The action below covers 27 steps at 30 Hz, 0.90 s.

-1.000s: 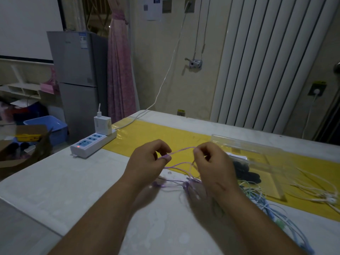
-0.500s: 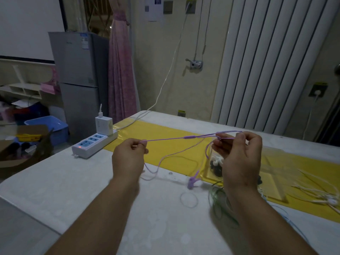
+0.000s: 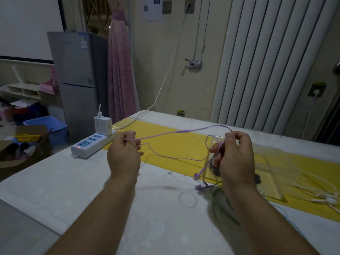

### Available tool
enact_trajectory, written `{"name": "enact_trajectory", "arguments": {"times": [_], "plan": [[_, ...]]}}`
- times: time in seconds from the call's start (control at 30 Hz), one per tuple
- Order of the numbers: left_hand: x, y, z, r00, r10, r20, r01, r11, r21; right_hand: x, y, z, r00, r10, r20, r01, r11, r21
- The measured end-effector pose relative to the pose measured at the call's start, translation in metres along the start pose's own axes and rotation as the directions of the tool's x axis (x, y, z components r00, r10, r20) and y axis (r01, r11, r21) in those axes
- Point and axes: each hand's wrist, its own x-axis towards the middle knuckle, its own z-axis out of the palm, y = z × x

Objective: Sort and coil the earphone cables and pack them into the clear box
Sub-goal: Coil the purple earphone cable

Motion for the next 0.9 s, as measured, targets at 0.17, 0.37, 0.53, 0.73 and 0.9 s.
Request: {"name": "enact_trajectory", "arguments": {"times": [0.17,0.37,0.53,0.73,0.9], "plan": [[0.001,-0.006,-0.003,0.995,0.099,-0.023,-0.093,0.976,0.199,0.002,0.002,-0.001,0.999,-0.025,0.028,0.026,0.998,-0.05],[-0.002,-0.003,-0.004,0.992,0.046,0.121,-0.074,0.967,0.243,0.001,0.005,-0.001,0.992,0.017,0.126,-0.012,0.999,-0.04],[-0.01,0.006,-0.003,0.913,0.179,0.366,-0.176,0.984,-0.042,0.0,0.004,-0.001,0.987,0.048,0.155,-0.047,0.999,-0.013],[-0.011,0.001,-0.004,0.826,0.202,0.527,-0.135,0.977,-0.163,-0.007,0.001,0.001,0.967,0.136,0.216,-0.131,0.991,-0.039],[-0.01,0.0,-0.005,0.811,0.234,0.537,-0.165,0.971,-0.173,-0.005,0.006,0.0,0.977,0.073,0.201,-0.053,0.993,-0.103]]}}
